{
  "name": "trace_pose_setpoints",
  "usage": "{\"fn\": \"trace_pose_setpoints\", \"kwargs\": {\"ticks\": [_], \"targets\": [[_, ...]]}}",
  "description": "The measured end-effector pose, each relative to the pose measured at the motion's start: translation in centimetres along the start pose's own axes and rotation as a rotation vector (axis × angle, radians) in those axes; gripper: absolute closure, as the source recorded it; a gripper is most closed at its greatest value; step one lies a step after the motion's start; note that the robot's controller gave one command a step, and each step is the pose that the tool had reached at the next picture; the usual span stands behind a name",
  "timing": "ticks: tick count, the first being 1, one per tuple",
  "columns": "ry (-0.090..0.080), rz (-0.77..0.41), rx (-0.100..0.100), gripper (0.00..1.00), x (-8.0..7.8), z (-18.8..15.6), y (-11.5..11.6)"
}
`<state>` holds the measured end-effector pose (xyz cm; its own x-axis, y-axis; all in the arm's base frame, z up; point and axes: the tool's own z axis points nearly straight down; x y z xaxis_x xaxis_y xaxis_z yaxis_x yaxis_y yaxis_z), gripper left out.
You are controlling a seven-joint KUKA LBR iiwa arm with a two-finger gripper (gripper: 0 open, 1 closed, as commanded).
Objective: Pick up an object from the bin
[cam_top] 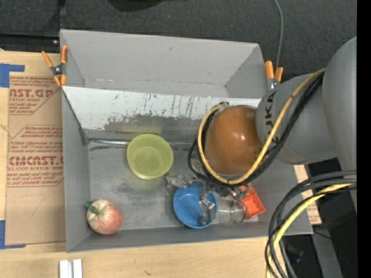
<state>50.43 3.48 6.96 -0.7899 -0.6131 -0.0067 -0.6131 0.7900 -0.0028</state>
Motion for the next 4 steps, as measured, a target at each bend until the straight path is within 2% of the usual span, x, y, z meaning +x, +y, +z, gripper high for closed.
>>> {"fn": "trace_pose_setpoints", "kwargs": {"ticks": [1, 3, 4], "targets": [[0.011, 0.572, -0.008, 1.0, 0.0, 0.1, -0.6], [0.011, 0.571, -0.008, 1.0, 0.0, -0.1, -0.6], [0.019, 0.571, -0.01, 1.0, 0.2, -1.9, -0.5]]}}
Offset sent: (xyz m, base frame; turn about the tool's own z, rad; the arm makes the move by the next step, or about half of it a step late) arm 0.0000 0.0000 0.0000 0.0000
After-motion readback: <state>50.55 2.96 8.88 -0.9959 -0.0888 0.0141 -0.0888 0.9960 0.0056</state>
